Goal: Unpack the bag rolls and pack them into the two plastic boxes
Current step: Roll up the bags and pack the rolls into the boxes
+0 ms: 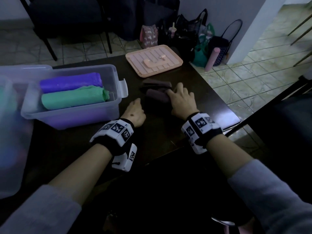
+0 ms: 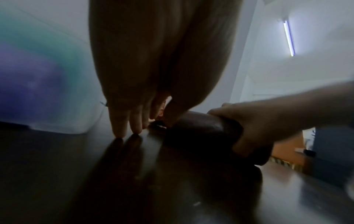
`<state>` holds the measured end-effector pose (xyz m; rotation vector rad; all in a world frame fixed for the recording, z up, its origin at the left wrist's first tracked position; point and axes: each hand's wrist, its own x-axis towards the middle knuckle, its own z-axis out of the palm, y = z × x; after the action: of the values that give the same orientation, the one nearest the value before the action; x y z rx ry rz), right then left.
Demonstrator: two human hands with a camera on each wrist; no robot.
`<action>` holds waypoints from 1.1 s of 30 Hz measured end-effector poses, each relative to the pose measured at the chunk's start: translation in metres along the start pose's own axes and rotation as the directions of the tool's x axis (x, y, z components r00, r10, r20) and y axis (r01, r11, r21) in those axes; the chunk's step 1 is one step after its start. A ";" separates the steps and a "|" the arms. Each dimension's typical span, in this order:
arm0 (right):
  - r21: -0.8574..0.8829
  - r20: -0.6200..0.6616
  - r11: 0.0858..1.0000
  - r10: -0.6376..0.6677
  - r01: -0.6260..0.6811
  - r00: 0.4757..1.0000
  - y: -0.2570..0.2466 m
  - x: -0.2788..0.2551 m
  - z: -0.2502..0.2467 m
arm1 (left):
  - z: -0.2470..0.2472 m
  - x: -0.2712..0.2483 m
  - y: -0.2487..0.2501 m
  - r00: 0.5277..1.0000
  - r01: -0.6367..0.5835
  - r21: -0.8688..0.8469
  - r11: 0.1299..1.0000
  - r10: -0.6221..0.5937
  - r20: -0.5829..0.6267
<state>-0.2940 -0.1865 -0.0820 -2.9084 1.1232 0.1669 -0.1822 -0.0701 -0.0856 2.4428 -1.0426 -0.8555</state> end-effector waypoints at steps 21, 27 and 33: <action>0.185 0.432 0.978 -0.167 0.094 0.886 -0.029 -0.038 -0.001 | -0.008 0.047 0.020 0.969 0.245 -0.600 0.761 -0.211 0.129; 0.187 0.481 0.981 -0.132 0.046 0.866 -0.029 -0.039 0.001 | -0.020 0.057 0.047 0.943 0.025 -0.694 0.719 -0.247 -0.222; 0.207 0.496 0.977 -0.152 0.054 0.855 -0.027 -0.041 -0.003 | -0.061 0.060 0.070 0.937 -0.012 -0.724 0.690 -0.245 -0.250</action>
<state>-0.3059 -0.1390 -0.0754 -2.5160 0.8338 0.7376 -0.1476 -0.1563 -0.0263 1.8712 -0.3118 -0.6772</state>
